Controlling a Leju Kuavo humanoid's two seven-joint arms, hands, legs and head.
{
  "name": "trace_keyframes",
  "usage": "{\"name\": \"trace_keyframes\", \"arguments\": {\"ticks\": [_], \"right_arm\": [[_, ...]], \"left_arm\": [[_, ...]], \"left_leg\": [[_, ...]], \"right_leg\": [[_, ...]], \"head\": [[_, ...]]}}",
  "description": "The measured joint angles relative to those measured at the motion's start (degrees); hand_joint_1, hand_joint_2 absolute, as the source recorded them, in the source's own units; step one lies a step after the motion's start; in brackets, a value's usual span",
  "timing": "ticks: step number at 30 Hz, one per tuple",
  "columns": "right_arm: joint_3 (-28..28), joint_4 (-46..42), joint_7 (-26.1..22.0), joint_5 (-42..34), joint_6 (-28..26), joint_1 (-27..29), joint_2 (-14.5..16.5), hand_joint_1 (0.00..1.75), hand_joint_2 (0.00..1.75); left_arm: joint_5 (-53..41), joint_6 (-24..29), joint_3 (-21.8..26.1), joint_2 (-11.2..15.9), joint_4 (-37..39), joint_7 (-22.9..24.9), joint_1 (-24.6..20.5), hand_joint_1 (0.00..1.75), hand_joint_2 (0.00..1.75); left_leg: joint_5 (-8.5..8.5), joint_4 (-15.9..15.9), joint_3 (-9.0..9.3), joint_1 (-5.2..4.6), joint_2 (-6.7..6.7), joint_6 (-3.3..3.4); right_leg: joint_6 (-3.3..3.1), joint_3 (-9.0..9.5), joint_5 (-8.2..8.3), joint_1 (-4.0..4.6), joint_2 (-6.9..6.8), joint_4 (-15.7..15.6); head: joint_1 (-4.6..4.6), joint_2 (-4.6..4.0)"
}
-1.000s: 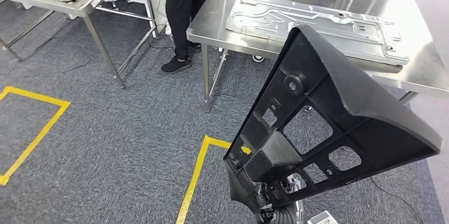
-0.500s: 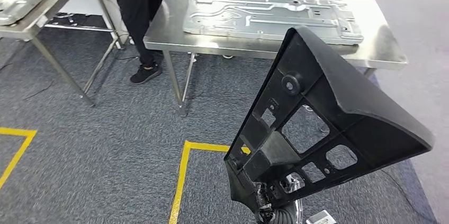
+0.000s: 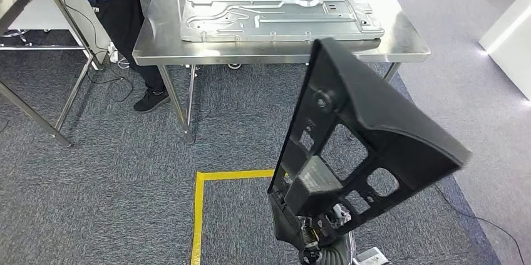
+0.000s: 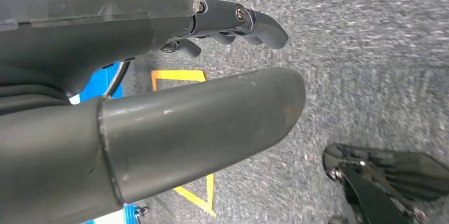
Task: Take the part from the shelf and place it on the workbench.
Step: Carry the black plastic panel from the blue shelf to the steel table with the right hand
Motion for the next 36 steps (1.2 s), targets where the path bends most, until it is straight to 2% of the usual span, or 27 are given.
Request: {"name": "trace_keyframes", "arguments": {"ticks": [2, 4, 6, 7, 9, 12, 13, 14, 15, 16, 17, 18, 19, 23, 24, 25, 27, 28, 29, 30, 32, 34, 36], "right_arm": [[0.3, 0.2, 0.1, 0.5, -0.3, -0.1, -0.1, 1.75, 1.75], [0.6, 0.3, 0.1, 0.7, -0.5, -0.3, -0.2, 1.75, 1.75], [0.8, 0.3, 0.1, 0.7, -0.5, -0.3, -0.4, 1.75, 1.75], [0.9, 0.4, 0.1, 0.7, -0.6, -0.3, -0.4, 1.75, 1.75], [1.1, 0.4, 0.1, 0.7, -0.6, -0.4, -0.5, 1.75, 1.75], [1.2, 0.6, 0.1, 0.7, -0.6, -0.6, -0.5, 1.75, 1.75], [1.2, 0.7, 0.1, 0.7, -0.6, -0.6, -0.6, 1.75, 1.75], [1.2, 0.8, 0.1, 0.7, -0.6, -0.6, -0.6, 1.75, 1.75], [1.2, 0.8, 0.1, 0.7, -0.6, -0.7, -0.6, 1.75, 1.75], [1.2, 0.9, 0.1, 0.8, -0.6, -0.7, -0.6, 1.75, 1.75], [1.2, 0.9, 0.2, 1.0, -0.7, -0.7, -0.6, 1.75, 1.75], [1.3, 0.9, 0.2, 1.3, -0.9, -0.8, -0.6, 1.75, 1.75], [1.4, 0.9, 0.4, 1.7, -1.2, -0.8, -0.7, 1.75, 1.75], [2.6, 1.4, 1.1, 2.6, -2.9, -1.3, -1.7, 1.75, 1.75], [2.9, 1.6, 1.2, 2.6, -3.4, -1.5, -2.0, 1.75, 1.75], [3.1, 1.8, 1.2, 2.6, -3.8, -1.7, -2.3, 1.75, 1.75], [3.7, 2.1, 1.2, 2.6, -4.7, -1.9, -2.8, 1.75, 1.75], [3.9, 2.3, 1.3, 2.6, -5.1, -2.0, -3.0, 1.75, 1.75], [4.1, 2.5, 1.3, 2.6, -5.5, -2.0, -3.3, 1.75, 1.75], [4.3, 2.6, 1.4, 2.6, -5.9, -2.0, -3.5, 1.75, 1.75], [4.6, 2.7, 1.7, 2.6, -6.6, -2.0, -3.9, 1.75, 1.75], [4.9, 2.9, 2.0, 2.6, -7.1, -2.1, -4.2, 1.75, 1.75], [5.2, 3.1, 2.2, 2.6, -7.4, -2.1, -4.5, 1.75, 1.75]], "left_arm": [[0.0, -0.2, 0.0, -0.1, 0.0, -0.1, -0.1, 0.00, 0.00], [0.0, -0.2, 0.0, -0.2, 0.0, -0.1, -0.1, 0.00, 0.00], [0.0, -0.2, 0.0, -0.2, 0.0, -0.1, -0.1, 0.00, 0.00], [0.0, -0.2, 0.0, -0.2, 0.0, -0.1, -0.1, 0.00, 0.00], [0.0, -0.3, 0.0, -0.1, 0.0, -0.2, -0.1, 0.00, 0.00], [0.0, -0.3, 0.0, -0.1, 0.0, -0.2, 0.0, 0.00, 0.00], [0.0, -0.3, 0.0, 0.0, 0.0, -0.2, 0.1, 0.00, 0.00], [0.0, -0.3, 0.0, 0.0, 0.0, -0.2, 0.1, 0.00, 0.00], [0.0, -0.3, 0.0, 0.1, 0.0, -0.2, 0.2, 0.00, 0.00], [0.0, -0.3, 0.0, 0.1, 0.0, -0.2, 0.2, 0.00, 0.00], [0.0, -0.4, 0.0, 0.2, 0.0, -0.2, 0.2, 0.00, 0.00], [0.0, -0.5, 0.0, 0.2, 0.0, -0.2, 0.1, 0.00, 0.00], [0.0, -0.6, 0.0, 0.3, 0.0, -0.3, 0.0, 0.00, 0.00], [-0.1, -0.8, 0.0, 0.3, 0.0, -0.3, 0.1, 0.00, 0.00], [-0.2, -0.9, 0.0, 0.3, 0.0, -0.3, 0.1, 0.00, 0.00], [-0.2, -0.9, 0.0, 0.3, 0.0, -0.3, 0.1, 0.00, 0.00], [-0.4, -0.9, 0.0, 0.4, 0.0, -0.3, 0.1, 0.00, 0.00], [-0.5, -0.9, 0.0, 0.4, 0.0, -0.3, 0.1, 0.00, 0.00], [-0.6, -0.9, 0.0, 0.5, 0.0, -0.3, 0.2, 0.00, 0.00], [-0.7, -0.9, 0.0, 0.5, 0.0, -0.2, 0.2, 0.00, 0.00], [-0.7, -0.9, 0.1, 0.5, 0.0, -0.2, 0.3, 0.00, 0.00], [-0.7, -1.0, 0.1, 0.4, 0.0, -0.2, 0.2, 0.00, 0.00], [-0.8, -0.9, 0.1, 0.4, 0.0, -0.1, 0.1, 0.00, 0.00]], "left_leg": [[-0.17, 0.0, 0.22, -0.15, 0.20, -0.37], [-0.21, -0.1, 0.29, -0.15, 0.38, -0.91], [-0.37, -0.1, 0.55, -0.12, 0.32, -1.56], [-1.00, 0.6, 0.33, -0.13, -0.02, -1.82], [-3.28, 4.1, -1.19, -0.06, -0.98, -2.15], [-7.25, 13.3, -5.76, 0.01, -1.46, -2.54], [-7.47, 15.3, -6.86, 0.02, -1.48, -2.64], [-6.52, 15.2, -7.02, 0.03, -1.48, -2.70], [-4.55, 12.8, -6.09, 0.05, -1.49, -2.69], [-2.28, 8.9, -4.36, 0.06, -1.51, -2.60], [-0.88, 5.0, -2.63, -0.03, -1.58, -2.41], [-0.22, 2.2, -1.36, -0.14, -1.62, -2.11], [-0.29, 0.6, -0.66, -0.26, -1.65, -1.75], [-0.57, -0.5, 0.55, -0.20, -1.56, -0.04], [-0.64, -0.6, 1.12, -0.10, -1.52, 0.23], [-0.76, -0.7, 1.61, -0.03, -1.48, 0.36], [-1.31, -0.7, 2.25, 0.00, -1.46, 0.43], [-1.70, -0.7, 2.64, 0.01, -1.47, 0.38], [-2.19, -0.7, 3.20, 0.02, -1.50, 0.30], [-2.74, -0.7, 3.91, 0.05, -1.54, 0.20], [-4.08, -0.8, 5.53, 0.08, -1.51, -0.09], [-5.25, -1.1, 6.64, 0.04, -1.45, -0.72], [-5.60, -1.3, 7.72, -0.05, -1.37, -1.65]], "right_leg": [[-0.91, 3.46, 2.19, 0.48, -0.59, -6.7], [-1.41, 4.12, 2.17, 0.88, -0.84, -8.2], [-1.82, 4.37, 2.44, 0.72, -0.62, -8.8], [-2.11, 4.61, 2.63, 0.52, -0.53, -9.3], [-2.56, 4.97, 2.93, 0.15, -0.46, -9.9], [-2.86, 4.99, 2.81, 0.23, -0.21, -9.8], [-2.90, 5.02, 2.74, 0.28, -0.03, -9.7], [-2.88, 5.06, 2.62, 0.29, 0.22, -9.6], [-2.79, 5.13, 2.42, 0.28, 0.47, -9.4], [-2.64, 5.21, 2.13, 0.26, 0.68, -9.1], [-2.38, 5.24, 1.74, 0.32, 0.84, -8.8], [-2.05, 5.27, 1.31, 0.38, 0.98, -8.6], [-1.70, 5.32, 0.97, 0.43, 1.05, -8.6], [-0.31, 5.31, 0.97, 0.34, 0.92, -6.6], [-0.07, 4.48, 0.03, 0.28, 0.76, -4.9], [0.19, 2.91, -1.33, 0.17, 0.59, -2.1], [0.63, -1.63, -4.15, -0.01, 0.44, 4.9], [0.78, -3.62, -4.72, -0.10, 0.41, 7.3], [0.77, -4.75, -4.33, -0.15, 0.38, 7.8], [0.71, -4.94, -3.01, -0.18, 0.36, 6.5], [0.22, -3.46, 2.13, -0.06, 0.11, -0.2], [-0.60, -2.46, 5.10, 0.48, -0.33, -4.8], [-1.56, -2.01, 4.69, 0.88, -0.34, -5.6]], "head": [[0.01, 0.00], [-0.01, 0.00], [-0.02, 0.00], [-0.03, 0.00], [-0.06, 0.00], [-0.06, 0.00], [-0.07, 0.00], [-0.07, 0.00], [-0.08, 0.00], [-0.08, 0.00], [-0.07, 0.00], [-0.05, 0.00], [-0.05, 0.00], [-0.02, 0.01], [-0.02, 0.01], [-0.01, 0.01], [-0.01, 0.00], [-0.01, 0.00], [-0.02, 0.00], [-0.01, 0.00], [-0.03, 0.00], [-0.08, 0.00], [-0.13, 0.00]]}}
